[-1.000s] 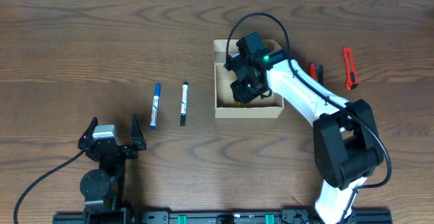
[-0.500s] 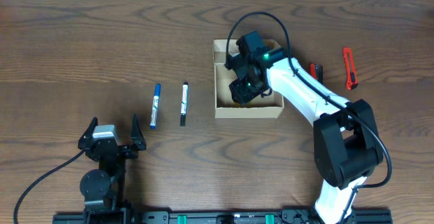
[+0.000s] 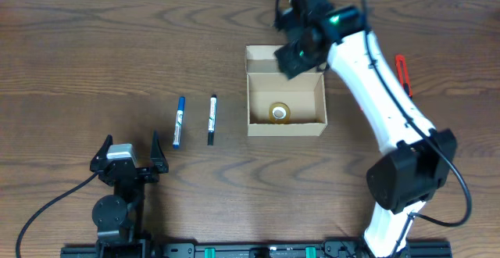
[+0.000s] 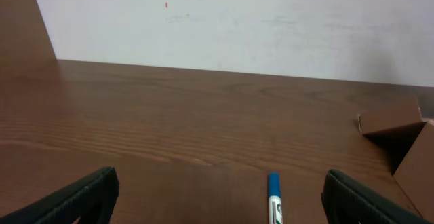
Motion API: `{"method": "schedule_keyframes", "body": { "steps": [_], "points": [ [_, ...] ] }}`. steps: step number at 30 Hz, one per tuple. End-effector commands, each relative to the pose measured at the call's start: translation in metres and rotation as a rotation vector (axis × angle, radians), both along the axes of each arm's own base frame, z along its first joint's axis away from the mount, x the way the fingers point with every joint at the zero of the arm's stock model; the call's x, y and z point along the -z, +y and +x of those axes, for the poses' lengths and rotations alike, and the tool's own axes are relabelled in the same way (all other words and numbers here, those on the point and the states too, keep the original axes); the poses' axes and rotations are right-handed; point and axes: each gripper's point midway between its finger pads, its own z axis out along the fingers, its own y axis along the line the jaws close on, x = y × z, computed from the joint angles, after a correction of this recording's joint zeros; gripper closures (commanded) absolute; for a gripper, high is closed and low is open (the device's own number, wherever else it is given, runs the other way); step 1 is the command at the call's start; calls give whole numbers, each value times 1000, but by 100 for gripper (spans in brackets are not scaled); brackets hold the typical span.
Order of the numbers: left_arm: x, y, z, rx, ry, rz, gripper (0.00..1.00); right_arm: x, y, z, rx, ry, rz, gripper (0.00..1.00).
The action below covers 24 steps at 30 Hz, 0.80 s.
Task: Pack container
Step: 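Lift the right gripper out and move it over the red stapler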
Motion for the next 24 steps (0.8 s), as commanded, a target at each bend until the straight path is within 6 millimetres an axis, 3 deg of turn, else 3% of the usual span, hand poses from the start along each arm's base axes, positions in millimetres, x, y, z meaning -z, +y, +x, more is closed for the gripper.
{"method": "schedule_keyframes", "body": {
  "steps": [1,3,6,9,13,19,24],
  "points": [
    [17,-1,-1,7,57,-8,5,-56,-73,27,250,-172,-201,25],
    [17,-1,-1,8,57,-8,5,-81,-105,28,331,-216,-257,11],
    [17,-1,-1,8,57,-8,5,-111,-147,26,425,-253,-280,9],
    [17,-1,-1,7,57,-8,5,-119,-176,24,457,-242,-237,4],
    [17,-1,-1,7,57,-8,5,-105,-187,23,365,-165,-97,3],
    [17,-1,-1,8,57,-8,5,-85,-207,30,396,-128,11,8],
    [17,-1,-1,8,57,-8,5,-46,-208,34,413,-50,-4,8]
  ]
}}
